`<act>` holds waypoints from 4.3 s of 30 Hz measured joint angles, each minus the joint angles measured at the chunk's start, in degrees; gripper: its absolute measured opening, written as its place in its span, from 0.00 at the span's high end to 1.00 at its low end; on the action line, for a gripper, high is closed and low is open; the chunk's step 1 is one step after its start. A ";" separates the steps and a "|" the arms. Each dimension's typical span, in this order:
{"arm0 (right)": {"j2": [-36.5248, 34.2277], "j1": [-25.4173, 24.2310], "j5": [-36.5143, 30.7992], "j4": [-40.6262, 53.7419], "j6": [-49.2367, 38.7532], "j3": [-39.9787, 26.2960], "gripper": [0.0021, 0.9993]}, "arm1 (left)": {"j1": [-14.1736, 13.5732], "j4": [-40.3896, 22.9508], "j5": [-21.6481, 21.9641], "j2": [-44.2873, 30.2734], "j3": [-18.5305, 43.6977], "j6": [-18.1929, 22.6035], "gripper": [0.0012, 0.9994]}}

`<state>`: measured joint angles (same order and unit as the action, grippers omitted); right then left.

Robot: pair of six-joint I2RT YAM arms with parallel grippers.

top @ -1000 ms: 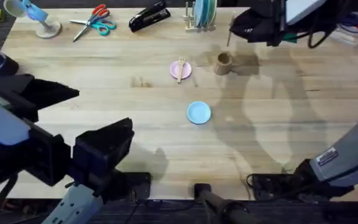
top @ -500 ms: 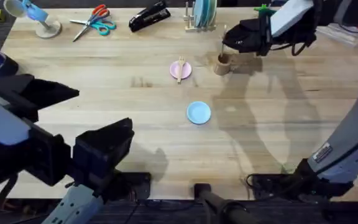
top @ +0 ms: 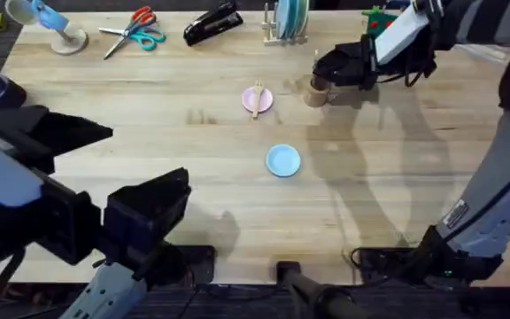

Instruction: Pick up a utensil and set it on the pink plate, then put the other utensil in the container.

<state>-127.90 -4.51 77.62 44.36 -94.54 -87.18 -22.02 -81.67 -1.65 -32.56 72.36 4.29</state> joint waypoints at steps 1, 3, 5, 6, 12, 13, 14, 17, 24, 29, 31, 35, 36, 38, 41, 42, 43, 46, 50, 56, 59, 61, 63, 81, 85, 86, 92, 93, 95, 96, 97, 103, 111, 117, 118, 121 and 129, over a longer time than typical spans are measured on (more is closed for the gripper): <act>0.00 0.00 0.00 0.02 0.00 0.00 0.97 | 0.00 0.00 0.00 -0.02 0.00 0.00 0.00; 0.00 0.00 0.00 0.00 0.02 0.00 0.97 | 0.00 0.00 0.00 -0.01 0.00 0.00 0.00; 0.00 0.00 0.00 0.00 0.11 0.00 0.96 | 0.00 0.00 0.00 -0.01 0.00 0.00 0.00; 0.00 0.00 0.02 0.00 0.17 0.00 0.94 | 0.00 0.00 0.00 -0.02 0.00 0.00 0.00; 0.00 0.00 -0.08 -0.01 1.08 0.00 0.74 | 0.00 0.00 0.00 -0.02 0.00 0.00 0.00; 0.00 0.00 -0.24 -0.02 1.33 0.00 0.72 | 0.00 0.00 0.00 -0.02 0.00 0.00 0.00; 0.00 0.00 -0.41 0.03 1.56 0.00 0.71 | 0.00 0.00 0.00 0.00 0.00 0.00 0.00; 0.00 0.00 -0.95 0.26 2.51 0.00 0.62 | 0.00 0.02 0.00 -0.02 0.00 0.00 0.00; 0.00 -0.11 -1.33 0.26 5.67 0.00 0.37 | 0.00 0.00 0.00 -0.01 0.00 0.00 0.00; 0.00 -0.96 -1.36 0.29 9.13 -0.02 0.04 | 0.00 0.02 0.00 0.00 0.00 0.00 0.01; 0.00 -1.47 -1.38 0.33 10.77 -0.20 0.01 | 0.00 0.00 0.00 -0.01 0.00 0.00 0.01; 0.02 -2.26 -1.67 0.33 13.75 -1.14 0.01 | 0.00 0.00 0.00 0.00 0.00 0.00 0.01; 0.14 -2.34 -2.05 0.33 14.26 -1.27 0.01 | 0.00 0.00 0.00 0.00 0.00 0.00 0.00; 0.94 -2.38 -4.23 1.19 15.11 -1.29 0.01 | 0.00 0.02 0.00 0.00 0.00 0.00 0.00; 3.71 -1.94 -9.18 4.14 15.84 -1.29 0.01 | 0.00 0.00 0.00 -0.01 0.00 0.00 0.00; 5.01 -1.63 -11.03 5.24 16.24 -1.29 0.00 | 0.00 0.00 0.00 -0.02 0.00 0.00 0.01; 6.35 -1.32 -12.57 6.13 16.63 -1.31 0.01 | 0.00 0.00 0.00 0.00 0.00 0.00 0.00; 10.59 -0.37 -16.62 8.70 19.28 -1.62 0.01 | 0.00 0.00 0.00 0.00 0.00 0.00 0.00; 15.54 0.28 -20.98 10.56 25.73 -2.01 0.00 | 0.00 0.02 0.00 0.00 0.00 0.00 0.00; 21.78 0.26 -28.84 13.33 40.03 -2.03 0.00 | 0.00 -0.21 0.00 -0.01 0.00 0.00 0.01; 25.17 0.28 -32.15 16.82 44.40 -2.03 0.00 | 0.00 -0.72 0.00 -0.02 0.00 0.00 0.00; 27.56 0.40 -34.34 19.27 46.37 -2.03 0.00 | 0.00 -0.86 0.00 0.00 0.00 0.00 0.00; 29.90 0.79 -36.95 21.76 48.13 -2.03 0.00 | 0.00 -1.36 0.00 0.00 0.00 0.00 0.00; 51.19 4.31 -60.58 36.00 65.45 -2.03 0.00 | 0.00 0.26 0.00 0.00 0.00 0.00 0.01; 55.29 4.31 -61.64 36.91 67.31 -2.03 0.00 | 0.00 0.26 0.00 -0.01 0.00 0.00 0.01; 56.22 4.31 -61.85 37.12 67.73 -2.03 0.00 | 0.00 0.26 0.00 -0.01 0.00 0.00 0.01; 61.73 4.31 -62.50 36.35 69.17 -0.07 0.00 | 0.00 0.26 0.00 0.00 0.00 0.00 0.00; 63.00 4.31 -62.62 35.82 69.51 1.30 0.00 | 0.00 0.26 0.00 0.00 0.00 0.00 0.01; 65.19 4.31 -62.71 34.36 70.18 4.16 0.00 | 0.00 0.26 0.00 -0.02 0.00 0.00 0.01; 66.11 4.31 -62.82 33.58 70.57 5.46 0.00 | 0.00 0.26 0.00 -0.02 0.00 0.00 0.01; 67.19 4.31 -62.85 32.44 71.02 6.98 0.00 | 0.00 0.26 0.00 0.00 0.00 0.00 0.01; 72.56 4.31 -63.01 29.55 72.44 12.59 0.00 | 0.00 0.31 0.00 0.00 0.00 0.00 0.01; 74.16 4.31 -63.02 30.18 72.93 13.00 0.01 | 0.00 0.46 0.00 0.00 0.00 0.00 0.01; 74.16 4.31 -63.04 31.96 73.16 13.14 0.01 | 0.00 0.46 0.00 -0.02 0.00 0.00 0.01; 74.16 4.31 -63.02 31.98 73.16 13.14 0.01 | 0.00 0.46 0.00 0.00 0.00 0.00 0.01; 74.16 4.31 -63.01 31.96 73.16 13.16 0.00 | 0.00 0.46 0.00 -0.01 0.00 0.00 0.01; 74.16 4.31 -63.01 31.24 73.13 13.16 0.01 | 0.00 0.46 0.00 -0.02 0.00 0.00 0.01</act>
<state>-53.74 -0.21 14.61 75.60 -21.41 -74.02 -22.02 -81.21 -1.65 -32.58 72.36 4.29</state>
